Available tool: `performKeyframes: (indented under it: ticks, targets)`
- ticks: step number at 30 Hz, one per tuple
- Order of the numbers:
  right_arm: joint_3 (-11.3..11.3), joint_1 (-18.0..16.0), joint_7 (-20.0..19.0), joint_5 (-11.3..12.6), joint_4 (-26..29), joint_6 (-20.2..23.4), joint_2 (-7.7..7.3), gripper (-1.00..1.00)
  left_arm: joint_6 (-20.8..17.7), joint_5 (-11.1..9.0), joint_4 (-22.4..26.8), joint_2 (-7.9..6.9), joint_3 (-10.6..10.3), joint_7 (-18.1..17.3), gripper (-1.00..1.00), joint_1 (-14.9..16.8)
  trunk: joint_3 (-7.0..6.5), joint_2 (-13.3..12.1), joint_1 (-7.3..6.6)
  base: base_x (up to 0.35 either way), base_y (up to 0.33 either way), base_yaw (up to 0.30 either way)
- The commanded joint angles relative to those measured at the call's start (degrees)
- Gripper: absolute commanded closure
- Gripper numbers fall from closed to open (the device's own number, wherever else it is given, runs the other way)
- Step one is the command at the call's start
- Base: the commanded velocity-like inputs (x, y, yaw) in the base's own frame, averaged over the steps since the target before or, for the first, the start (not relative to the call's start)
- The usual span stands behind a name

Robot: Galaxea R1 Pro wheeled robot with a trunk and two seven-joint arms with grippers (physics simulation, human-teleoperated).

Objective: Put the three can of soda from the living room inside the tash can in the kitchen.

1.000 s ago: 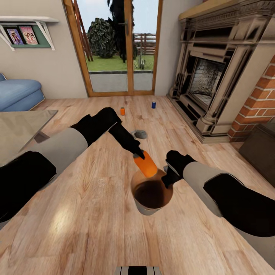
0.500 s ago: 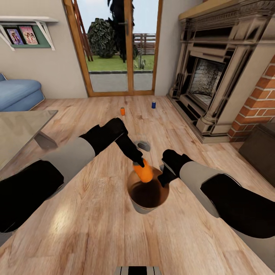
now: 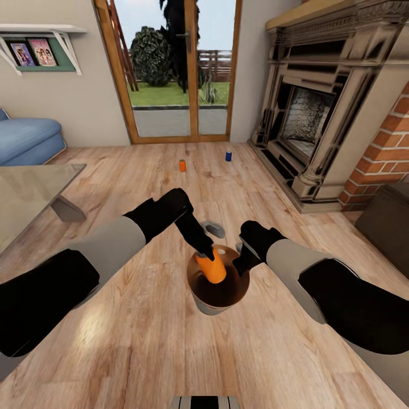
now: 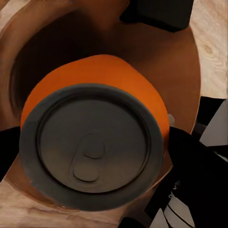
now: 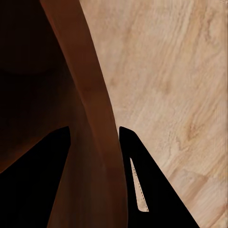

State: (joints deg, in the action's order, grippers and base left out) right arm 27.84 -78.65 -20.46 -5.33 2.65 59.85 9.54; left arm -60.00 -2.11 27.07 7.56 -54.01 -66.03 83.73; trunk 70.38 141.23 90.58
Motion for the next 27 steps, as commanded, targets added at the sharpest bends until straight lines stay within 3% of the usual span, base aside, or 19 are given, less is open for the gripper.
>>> performKeyframes:
  ticks: [1,11,15,21,27]
  targets:
    - [-0.87,-0.01,-0.02,1.07,0.17,0.15,0.07,1.00,0.00,0.14,0.01,0.15,-0.03,0.01,1.00,-0.05,0.00,0.00,-0.01,0.000,0.000,0.000]
    - [-0.86,-0.01,-0.02,1.11,1.02,0.15,0.45,1.00,0.00,0.00,0.26,1.20,-0.01,1.15,1.00,-3.32,0.00,0.00,-0.01,0.000,0.000,0.000]
    - [-0.91,-0.01,-0.02,1.11,1.04,0.15,0.45,1.00,0.00,-0.08,0.20,1.23,0.01,6.00,1.00,-6.48,0.00,0.00,-0.01,0.000,0.000,0.000]
    - [-0.94,-0.01,-0.02,1.11,1.04,0.15,0.45,1.00,0.00,-0.08,0.14,1.17,-0.03,11.48,1.00,-7.59,0.00,0.00,-0.01,0.000,0.000,0.000]
    - [-0.94,-0.01,-0.02,1.11,1.04,0.15,0.45,1.00,0.00,-0.04,0.17,1.15,-0.04,12.75,1.00,-8.65,0.00,0.00,-0.01,0.000,0.000,0.000]
